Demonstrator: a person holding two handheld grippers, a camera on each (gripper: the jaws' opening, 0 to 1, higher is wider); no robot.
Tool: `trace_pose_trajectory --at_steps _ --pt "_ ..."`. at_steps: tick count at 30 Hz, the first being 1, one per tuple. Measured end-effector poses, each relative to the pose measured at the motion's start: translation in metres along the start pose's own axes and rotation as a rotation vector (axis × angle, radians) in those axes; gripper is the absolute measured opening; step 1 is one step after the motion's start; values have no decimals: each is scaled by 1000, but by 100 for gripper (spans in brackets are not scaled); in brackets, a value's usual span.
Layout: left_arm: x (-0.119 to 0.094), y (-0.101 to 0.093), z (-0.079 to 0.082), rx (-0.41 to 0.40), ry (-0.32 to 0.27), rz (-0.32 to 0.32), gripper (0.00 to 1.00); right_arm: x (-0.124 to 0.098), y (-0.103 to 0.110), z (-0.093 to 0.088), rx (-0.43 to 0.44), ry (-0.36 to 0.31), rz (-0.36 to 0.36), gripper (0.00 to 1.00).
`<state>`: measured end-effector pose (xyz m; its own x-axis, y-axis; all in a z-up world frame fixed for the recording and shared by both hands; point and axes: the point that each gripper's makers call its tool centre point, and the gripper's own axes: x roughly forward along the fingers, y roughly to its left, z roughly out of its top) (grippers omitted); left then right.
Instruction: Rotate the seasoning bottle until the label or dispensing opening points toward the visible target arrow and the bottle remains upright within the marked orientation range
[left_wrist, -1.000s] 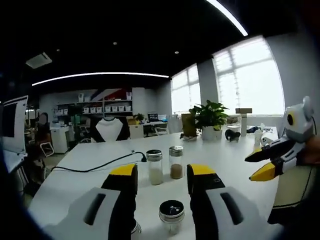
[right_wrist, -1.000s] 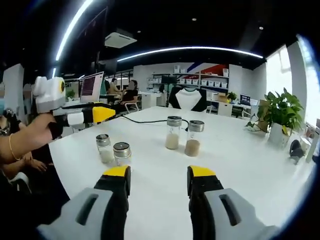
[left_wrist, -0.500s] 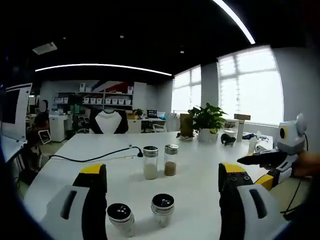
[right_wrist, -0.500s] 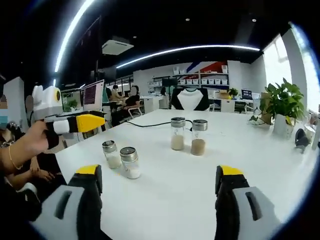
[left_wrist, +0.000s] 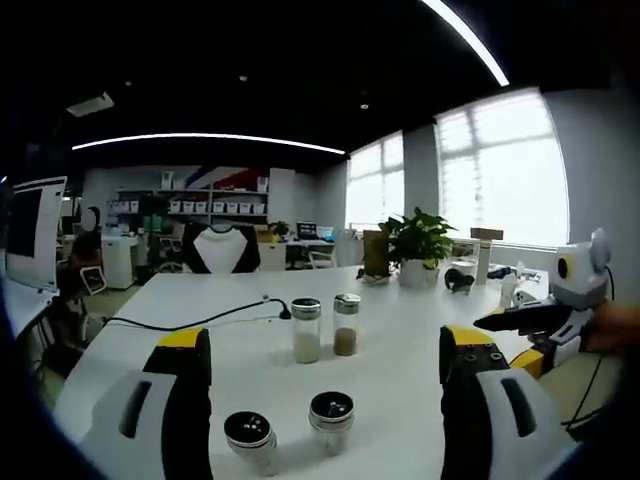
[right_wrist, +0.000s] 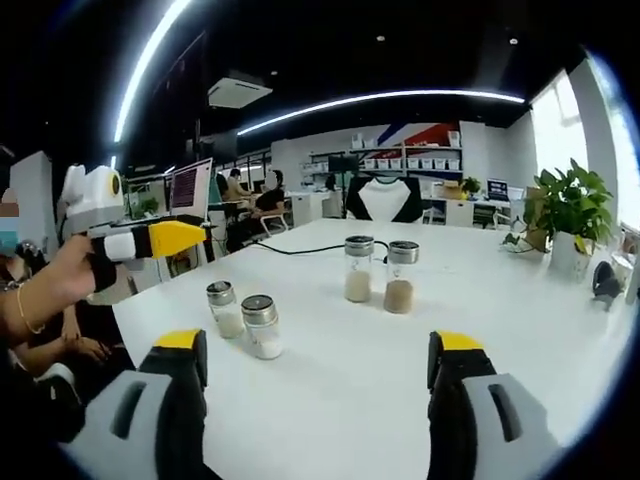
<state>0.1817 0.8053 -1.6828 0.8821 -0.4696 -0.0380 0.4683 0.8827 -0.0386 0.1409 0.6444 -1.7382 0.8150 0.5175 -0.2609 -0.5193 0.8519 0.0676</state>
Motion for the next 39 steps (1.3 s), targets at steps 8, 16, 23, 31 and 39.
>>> trace_pose_trajectory --at_steps 8,16,23,31,39 --pt "-3 0 1 -12 13 -1 100 13 0 29 33 -99 22 86" --pt "-6 0 3 48 40 1 100 33 -9 51 15 -132 6 77" --pt "-10 3 7 15 31 -21 100 70 0 65 22 -156 43 74" --pt "-12 1 0 72 59 -55 100 104 -2 80 -37 -161 59 73" --pt "-10 -2 3 76 60 -96 100 141 -7 96 -77 -167 60 64"
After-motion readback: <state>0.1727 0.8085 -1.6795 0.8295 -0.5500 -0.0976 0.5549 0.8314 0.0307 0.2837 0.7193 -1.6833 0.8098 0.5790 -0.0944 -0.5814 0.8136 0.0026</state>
